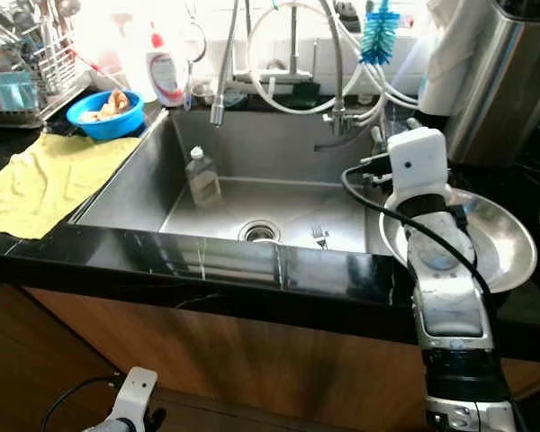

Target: Kitchen organization

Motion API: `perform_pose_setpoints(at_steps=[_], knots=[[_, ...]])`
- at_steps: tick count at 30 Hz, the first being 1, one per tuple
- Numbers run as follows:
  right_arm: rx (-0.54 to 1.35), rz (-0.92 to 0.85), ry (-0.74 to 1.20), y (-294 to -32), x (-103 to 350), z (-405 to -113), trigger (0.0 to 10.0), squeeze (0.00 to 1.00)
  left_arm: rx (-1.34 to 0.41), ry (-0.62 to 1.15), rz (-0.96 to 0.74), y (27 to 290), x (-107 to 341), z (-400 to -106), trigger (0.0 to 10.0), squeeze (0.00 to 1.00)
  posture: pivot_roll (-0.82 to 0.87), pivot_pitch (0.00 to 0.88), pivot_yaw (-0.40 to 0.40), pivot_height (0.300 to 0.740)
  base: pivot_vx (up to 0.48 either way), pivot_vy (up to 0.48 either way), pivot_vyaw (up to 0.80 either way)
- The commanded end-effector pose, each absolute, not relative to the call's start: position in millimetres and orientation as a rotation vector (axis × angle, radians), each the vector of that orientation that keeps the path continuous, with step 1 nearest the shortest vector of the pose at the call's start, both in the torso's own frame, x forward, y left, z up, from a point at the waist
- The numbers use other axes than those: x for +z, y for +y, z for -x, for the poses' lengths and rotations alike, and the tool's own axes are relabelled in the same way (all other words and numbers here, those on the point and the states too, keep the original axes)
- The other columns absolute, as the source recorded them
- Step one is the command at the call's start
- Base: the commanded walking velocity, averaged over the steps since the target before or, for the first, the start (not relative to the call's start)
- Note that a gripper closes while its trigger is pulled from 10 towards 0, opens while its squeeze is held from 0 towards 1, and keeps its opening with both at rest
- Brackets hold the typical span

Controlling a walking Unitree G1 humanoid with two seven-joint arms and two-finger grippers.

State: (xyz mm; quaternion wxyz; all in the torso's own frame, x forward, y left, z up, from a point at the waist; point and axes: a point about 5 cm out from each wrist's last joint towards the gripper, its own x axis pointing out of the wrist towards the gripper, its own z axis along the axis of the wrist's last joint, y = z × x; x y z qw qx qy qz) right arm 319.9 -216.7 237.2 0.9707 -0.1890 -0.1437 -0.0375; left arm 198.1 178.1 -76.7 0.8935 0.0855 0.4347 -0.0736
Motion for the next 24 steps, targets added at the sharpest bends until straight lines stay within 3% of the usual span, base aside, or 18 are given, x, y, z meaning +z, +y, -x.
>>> perform_pose_setpoints(at_steps=[1, 3, 4, 5, 10, 19, 20, 21, 24], knots=[[-0.116, 0.337, -0.302, -219, 243, -312, 10.0, 0.00, -0.150, 0.923, -0.193, 183, -79, -193, 10.0, 0.00, -0.20, 0.000, 0.078, 0.740, 0.000, 0.000, 0.00], [-0.122, 0.332, -0.302, -219, 244, -310, 10.0, 0.00, -0.151, 0.923, -0.193, 183, -79, -193, 10.0, 0.00, -0.20, 0.000, 0.077, 0.740, 0.000, 0.000, 0.00], [-0.132, 0.324, -0.301, -220, 245, -308, 10.0, 0.41, -0.150, 0.923, -0.192, 183, -79, -193, 10.0, 0.00, -0.20, 0.000, 0.076, 0.740, 0.000, 0.000, 0.00], [-0.146, 0.314, -0.301, -221, 246, -306, 10.0, 1.00, -0.149, 0.924, -0.192, 183, -79, -193, 10.0, 0.00, -0.19, 0.000, 0.073, 0.740, 0.000, 0.000, 0.00], [-0.328, 0.279, -0.249, -249, 246, -288, 10.0, 1.00, -0.144, 0.923, -0.190, 183, -79, -193, 10.0, 0.00, -0.20, 0.000, 0.076, 0.740, 0.000, 0.000, 0.00], [-0.486, 0.201, -0.191, -272, 244, -265, 10.0, 1.00, -0.145, 0.920, -0.188, 183, -78, -194, 10.0, 0.00, -0.20, 0.000, 0.075, 0.740, 0.000, 0.000, 0.00], [-0.492, 0.193, -0.180, -271, 243, -263, 10.0, 0.31, -0.145, 0.920, -0.188, 183, -78, -194, 10.0, 0.00, -0.20, 0.000, 0.074, 0.740, 0.000, 0.000, 0.00], [-0.507, 0.172, -0.169, -269, 242, -259, 10.0, 0.00, -0.143, 0.919, -0.187, 183, -78, -194, 10.0, 0.00, -0.20, 0.000, 0.073, 0.740, 0.000, 0.000, 0.00], [-0.523, 0.098, -0.149, -264, 237, -254, 10.0, 0.00, -0.142, 0.919, -0.186, 183, -78, -194, 10.0, 0.00, -0.20, 0.000, 0.071, 0.740, 0.000, 0.000, 0.00]])
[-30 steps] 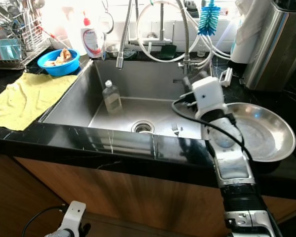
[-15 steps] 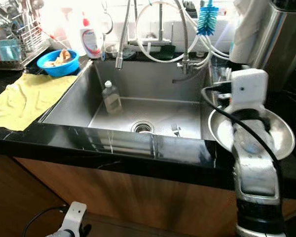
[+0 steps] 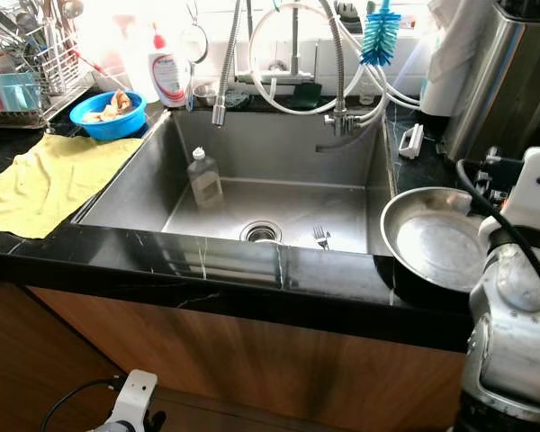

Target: Kitchen organization

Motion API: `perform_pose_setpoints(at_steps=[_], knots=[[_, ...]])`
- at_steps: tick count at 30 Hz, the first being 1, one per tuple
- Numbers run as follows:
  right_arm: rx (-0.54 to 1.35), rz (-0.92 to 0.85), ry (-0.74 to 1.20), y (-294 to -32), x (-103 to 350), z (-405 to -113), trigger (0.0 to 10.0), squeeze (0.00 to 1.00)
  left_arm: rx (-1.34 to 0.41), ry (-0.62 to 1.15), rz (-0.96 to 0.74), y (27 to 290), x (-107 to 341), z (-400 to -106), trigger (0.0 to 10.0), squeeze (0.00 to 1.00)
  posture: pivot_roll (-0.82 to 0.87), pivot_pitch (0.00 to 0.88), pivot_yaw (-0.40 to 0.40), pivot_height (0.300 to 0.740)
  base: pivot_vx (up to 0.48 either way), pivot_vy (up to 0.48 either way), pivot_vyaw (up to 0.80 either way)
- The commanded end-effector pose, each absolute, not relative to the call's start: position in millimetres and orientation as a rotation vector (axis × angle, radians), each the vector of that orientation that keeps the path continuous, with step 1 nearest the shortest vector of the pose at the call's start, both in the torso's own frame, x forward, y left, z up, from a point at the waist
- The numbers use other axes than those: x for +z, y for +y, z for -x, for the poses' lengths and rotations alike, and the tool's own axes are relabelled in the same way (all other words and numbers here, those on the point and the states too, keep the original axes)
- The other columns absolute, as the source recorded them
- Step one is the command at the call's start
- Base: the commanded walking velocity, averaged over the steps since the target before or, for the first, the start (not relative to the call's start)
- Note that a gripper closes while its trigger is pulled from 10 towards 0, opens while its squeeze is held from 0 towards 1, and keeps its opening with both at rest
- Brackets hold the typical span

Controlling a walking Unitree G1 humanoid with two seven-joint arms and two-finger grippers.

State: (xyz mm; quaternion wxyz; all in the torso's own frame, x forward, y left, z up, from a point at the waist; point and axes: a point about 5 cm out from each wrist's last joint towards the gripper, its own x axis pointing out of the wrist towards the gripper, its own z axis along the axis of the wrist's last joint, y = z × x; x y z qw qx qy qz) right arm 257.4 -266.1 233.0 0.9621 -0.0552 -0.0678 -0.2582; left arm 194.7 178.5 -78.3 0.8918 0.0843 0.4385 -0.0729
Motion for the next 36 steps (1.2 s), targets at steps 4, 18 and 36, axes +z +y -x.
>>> perform_pose_setpoints(at_steps=[4, 18, 36], knots=[[-0.547, 0.030, -0.115, -259, 231, -248, 10.0, 0.00, -0.140, 0.918, -0.184, 184, -78, -195, 10.0, 0.00, -0.20, 0.000, 0.071, 0.740, 0.000, 0.000, 0.00], [-0.474, 0.021, -0.026, -257, 224, -239, 10.0, 0.00, -0.144, 0.918, -0.189, 184, -78, -196, 10.0, 0.00, -0.21, 0.000, 0.075, 0.740, 0.000, 0.000, 0.00], [0.241, 0.437, 0.121, -188, 220, -266, 10.0, 0.00, -0.138, 0.915, -0.185, 184, -77, -196, 10.0, 0.00, -0.20, 0.000, 0.075, 0.740, 0.000, 0.000, 0.00]])
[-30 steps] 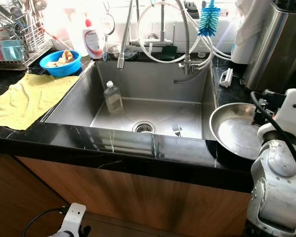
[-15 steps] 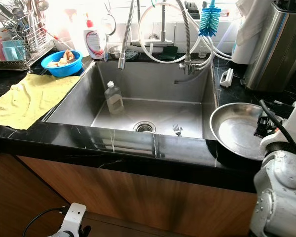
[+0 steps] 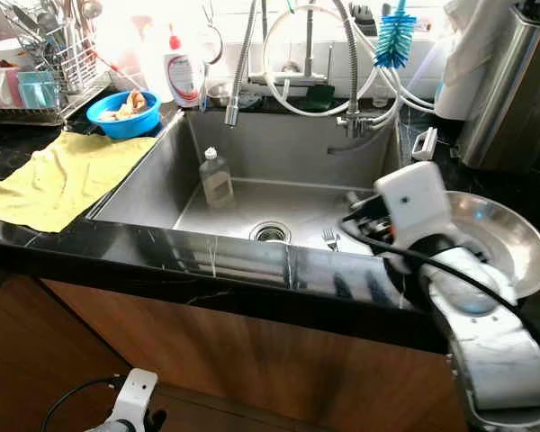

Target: Kitchen organization

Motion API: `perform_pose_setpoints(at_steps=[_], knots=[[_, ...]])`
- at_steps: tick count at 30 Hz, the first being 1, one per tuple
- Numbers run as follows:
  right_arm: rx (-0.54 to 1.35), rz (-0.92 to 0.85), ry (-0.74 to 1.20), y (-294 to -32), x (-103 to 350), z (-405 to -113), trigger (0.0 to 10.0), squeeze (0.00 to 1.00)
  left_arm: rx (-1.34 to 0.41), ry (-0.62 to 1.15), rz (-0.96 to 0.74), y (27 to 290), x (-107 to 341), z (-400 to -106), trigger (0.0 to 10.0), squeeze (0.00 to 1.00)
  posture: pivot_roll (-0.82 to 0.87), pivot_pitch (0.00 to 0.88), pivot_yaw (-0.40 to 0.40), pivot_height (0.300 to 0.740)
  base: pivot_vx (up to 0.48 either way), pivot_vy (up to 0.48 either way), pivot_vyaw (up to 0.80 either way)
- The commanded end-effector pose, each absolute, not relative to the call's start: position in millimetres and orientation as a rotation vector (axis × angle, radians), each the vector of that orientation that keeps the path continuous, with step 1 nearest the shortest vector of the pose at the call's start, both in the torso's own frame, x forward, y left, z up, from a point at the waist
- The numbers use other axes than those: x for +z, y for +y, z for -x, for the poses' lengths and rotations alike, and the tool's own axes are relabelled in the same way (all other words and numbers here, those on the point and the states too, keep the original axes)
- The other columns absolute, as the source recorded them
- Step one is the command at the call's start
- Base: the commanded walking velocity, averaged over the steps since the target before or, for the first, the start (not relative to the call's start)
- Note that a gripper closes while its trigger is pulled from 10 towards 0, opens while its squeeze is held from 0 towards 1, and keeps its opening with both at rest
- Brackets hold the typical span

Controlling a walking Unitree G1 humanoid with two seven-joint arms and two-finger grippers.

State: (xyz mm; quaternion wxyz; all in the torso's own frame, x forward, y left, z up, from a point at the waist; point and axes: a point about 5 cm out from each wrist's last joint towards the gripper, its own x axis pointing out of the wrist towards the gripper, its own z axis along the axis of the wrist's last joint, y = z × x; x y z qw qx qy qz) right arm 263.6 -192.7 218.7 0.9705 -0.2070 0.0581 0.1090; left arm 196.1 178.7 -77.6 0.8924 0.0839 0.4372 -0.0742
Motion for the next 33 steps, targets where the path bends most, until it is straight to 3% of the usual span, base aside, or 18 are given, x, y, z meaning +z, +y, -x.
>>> perform_pose_setpoints(at_steps=[1, 33], knots=[[0.244, 0.441, 0.130, -188, 219, -266, 10.0, 0.00, -0.138, 0.916, -0.185, 184, -77, -196, 10.0, 0.00, -0.20, 0.000, 0.075, 0.740, 0.000, 0.000, 0.00], [0.066, 0.582, 0.382, -207, 190, -267, 10.0, 0.00, -0.145, 0.919, -0.184, 184, -77, -196, 10.0, 0.00, -0.20, 0.000, 0.080, 0.740, 0.000, 0.000, 0.00]])
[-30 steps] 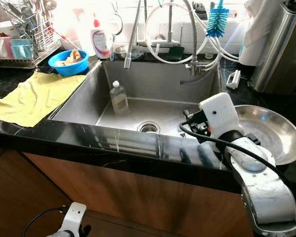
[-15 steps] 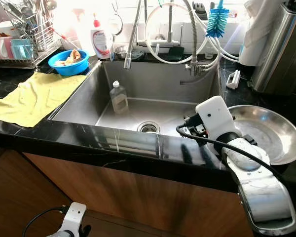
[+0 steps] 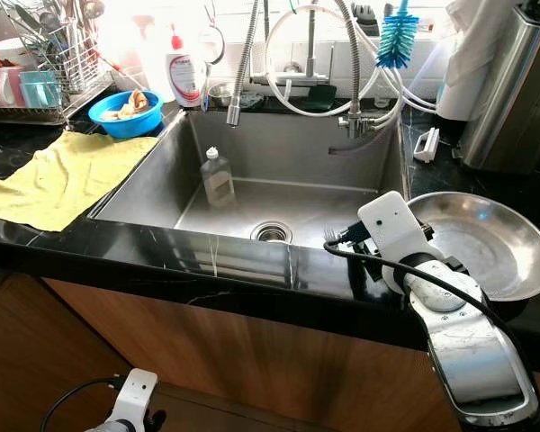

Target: Kitchen organization

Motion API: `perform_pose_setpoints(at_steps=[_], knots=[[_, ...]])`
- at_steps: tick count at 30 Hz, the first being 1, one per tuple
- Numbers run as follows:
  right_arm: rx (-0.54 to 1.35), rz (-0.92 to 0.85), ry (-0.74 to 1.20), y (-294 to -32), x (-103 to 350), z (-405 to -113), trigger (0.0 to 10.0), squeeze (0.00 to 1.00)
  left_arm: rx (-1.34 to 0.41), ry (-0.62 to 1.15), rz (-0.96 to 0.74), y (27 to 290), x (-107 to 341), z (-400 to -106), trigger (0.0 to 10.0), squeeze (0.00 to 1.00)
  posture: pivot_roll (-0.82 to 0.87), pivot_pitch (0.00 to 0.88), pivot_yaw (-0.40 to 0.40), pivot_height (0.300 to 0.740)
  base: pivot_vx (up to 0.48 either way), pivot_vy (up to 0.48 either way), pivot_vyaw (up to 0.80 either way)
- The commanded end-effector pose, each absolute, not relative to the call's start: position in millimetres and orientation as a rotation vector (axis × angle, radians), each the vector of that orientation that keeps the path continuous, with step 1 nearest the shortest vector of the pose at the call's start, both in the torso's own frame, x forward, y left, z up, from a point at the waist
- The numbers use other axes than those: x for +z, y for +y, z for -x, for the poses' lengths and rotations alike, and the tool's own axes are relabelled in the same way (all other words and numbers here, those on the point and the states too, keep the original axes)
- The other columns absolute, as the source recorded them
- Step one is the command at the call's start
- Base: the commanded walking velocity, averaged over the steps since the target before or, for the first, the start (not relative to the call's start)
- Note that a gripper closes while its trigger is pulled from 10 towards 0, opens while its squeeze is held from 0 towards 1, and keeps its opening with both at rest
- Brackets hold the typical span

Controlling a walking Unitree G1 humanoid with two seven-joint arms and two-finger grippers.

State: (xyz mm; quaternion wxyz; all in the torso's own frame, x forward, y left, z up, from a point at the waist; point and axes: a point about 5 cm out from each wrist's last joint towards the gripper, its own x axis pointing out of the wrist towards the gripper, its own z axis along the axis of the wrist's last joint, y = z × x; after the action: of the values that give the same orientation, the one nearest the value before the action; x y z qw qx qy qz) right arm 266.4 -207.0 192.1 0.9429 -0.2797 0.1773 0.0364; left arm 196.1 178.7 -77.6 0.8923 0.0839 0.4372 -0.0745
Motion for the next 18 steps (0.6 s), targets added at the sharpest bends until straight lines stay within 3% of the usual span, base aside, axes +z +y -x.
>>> perform_pose_setpoints(at_steps=[1, 18], knots=[[0.051, 0.577, 0.377, -208, 191, -267, 10.0, 0.00, -0.145, 0.919, -0.184, 184, -77, -196, 10.0, 0.00, -0.20, 0.000, 0.080, 0.740, 0.000, 0.000, 0.00], [-0.108, 0.540, 0.306, -219, 207, -272, 10.0, 0.00, -0.146, 0.919, -0.184, 184, -78, -196, 10.0, 0.00, -0.20, 0.000, 0.082, 0.740, 0.000, 0.000, 0.00]])
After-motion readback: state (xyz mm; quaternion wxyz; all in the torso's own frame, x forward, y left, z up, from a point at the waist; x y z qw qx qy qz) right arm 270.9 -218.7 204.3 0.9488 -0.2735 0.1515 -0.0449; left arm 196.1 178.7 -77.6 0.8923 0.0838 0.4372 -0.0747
